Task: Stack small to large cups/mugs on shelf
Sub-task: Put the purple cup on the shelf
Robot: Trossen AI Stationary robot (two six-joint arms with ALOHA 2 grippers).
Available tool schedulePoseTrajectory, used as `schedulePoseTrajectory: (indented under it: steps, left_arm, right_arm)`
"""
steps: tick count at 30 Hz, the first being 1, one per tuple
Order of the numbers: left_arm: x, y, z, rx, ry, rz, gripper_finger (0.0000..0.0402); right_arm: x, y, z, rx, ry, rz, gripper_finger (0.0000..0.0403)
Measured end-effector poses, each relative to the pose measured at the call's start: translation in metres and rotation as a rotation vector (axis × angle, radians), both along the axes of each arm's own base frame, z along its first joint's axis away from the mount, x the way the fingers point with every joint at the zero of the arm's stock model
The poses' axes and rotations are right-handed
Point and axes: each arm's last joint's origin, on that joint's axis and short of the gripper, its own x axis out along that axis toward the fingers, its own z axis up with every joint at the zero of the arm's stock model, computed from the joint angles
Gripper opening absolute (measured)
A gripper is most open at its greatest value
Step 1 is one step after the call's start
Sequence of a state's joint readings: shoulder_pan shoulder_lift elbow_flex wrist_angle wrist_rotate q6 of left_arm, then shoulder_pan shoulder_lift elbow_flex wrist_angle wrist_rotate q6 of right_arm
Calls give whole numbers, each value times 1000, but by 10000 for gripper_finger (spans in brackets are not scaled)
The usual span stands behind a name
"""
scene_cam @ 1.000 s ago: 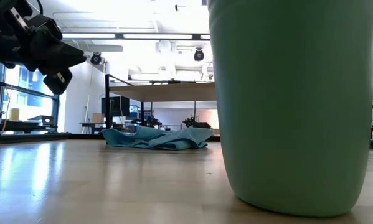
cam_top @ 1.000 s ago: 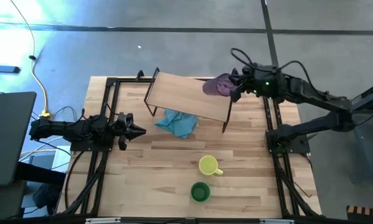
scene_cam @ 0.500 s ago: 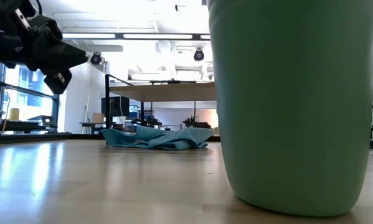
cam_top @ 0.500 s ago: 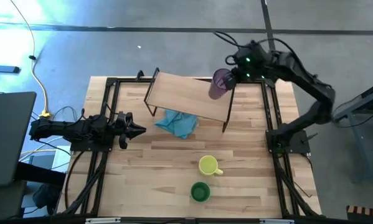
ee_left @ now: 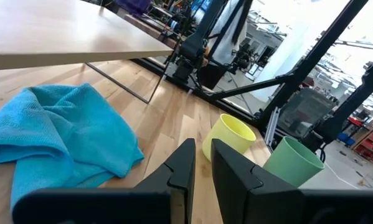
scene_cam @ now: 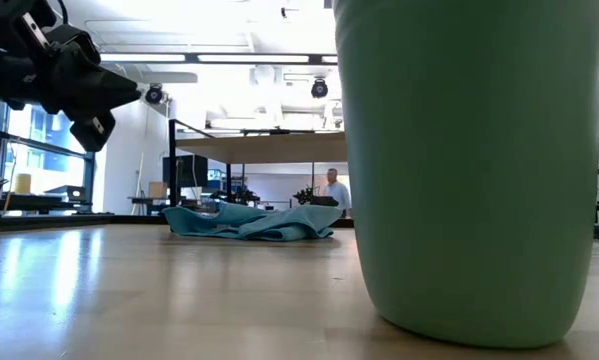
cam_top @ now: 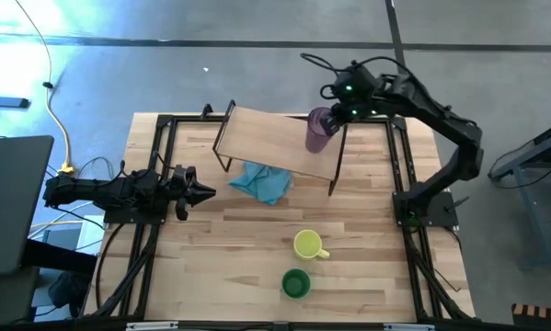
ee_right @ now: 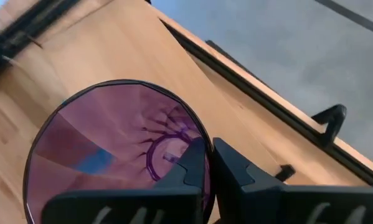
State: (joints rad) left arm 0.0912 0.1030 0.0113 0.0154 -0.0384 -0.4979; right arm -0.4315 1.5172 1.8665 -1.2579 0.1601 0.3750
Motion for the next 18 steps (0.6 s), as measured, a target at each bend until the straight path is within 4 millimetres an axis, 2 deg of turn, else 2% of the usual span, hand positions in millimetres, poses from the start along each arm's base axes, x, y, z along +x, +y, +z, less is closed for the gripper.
schedulePoseTrajectory:
  steps: [9, 14, 18]
  left_arm:
    - [0, 0, 0, 2, 1, 4, 42]
    - [0, 0, 0, 3, 1, 6, 42]
    - [0, 0, 0, 4, 1, 11, 42]
  right_arm:
    - [-24, 12, -12, 25, -74, -31, 0]
    - [-21, 11, -15, 41, -78, -31, 0]
    - [-12, 7, -21, 46, -66, -18, 0]
